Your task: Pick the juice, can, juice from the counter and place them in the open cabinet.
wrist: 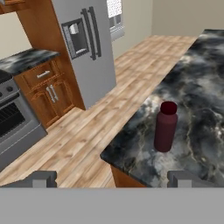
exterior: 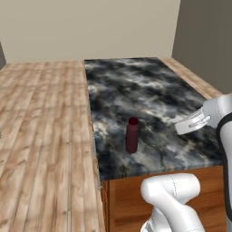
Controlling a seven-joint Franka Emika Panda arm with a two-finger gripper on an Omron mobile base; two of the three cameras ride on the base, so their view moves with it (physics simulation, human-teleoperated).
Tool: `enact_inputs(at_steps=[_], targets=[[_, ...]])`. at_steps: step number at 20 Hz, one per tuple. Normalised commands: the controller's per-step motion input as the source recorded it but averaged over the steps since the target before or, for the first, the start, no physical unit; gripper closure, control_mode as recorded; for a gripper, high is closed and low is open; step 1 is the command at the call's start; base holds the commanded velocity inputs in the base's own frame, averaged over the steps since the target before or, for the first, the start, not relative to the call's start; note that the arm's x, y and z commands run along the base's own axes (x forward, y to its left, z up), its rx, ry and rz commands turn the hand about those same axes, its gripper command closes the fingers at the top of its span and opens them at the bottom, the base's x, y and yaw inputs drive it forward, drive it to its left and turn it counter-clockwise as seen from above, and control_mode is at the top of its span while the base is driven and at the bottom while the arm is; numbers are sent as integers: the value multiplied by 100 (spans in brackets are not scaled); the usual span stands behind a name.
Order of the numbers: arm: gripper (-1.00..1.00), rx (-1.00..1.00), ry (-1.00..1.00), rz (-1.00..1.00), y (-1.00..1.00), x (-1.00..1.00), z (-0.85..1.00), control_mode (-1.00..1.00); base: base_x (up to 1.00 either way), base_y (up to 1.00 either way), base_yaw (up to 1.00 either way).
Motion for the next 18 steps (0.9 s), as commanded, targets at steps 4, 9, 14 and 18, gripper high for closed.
enact_inputs(at_steps=[4, 9, 14, 18], targets=[[-100, 0, 0, 0, 0, 0, 0, 100, 3, 0, 0], [-100, 0, 0, 0, 0, 0, 0, -100, 1, 0, 0], [-100, 6, -4, 5, -7, -1, 3, -100, 0, 0, 0], [-100, 0, -4, 10, -14, -7, 0, -100, 0, 0, 0]])
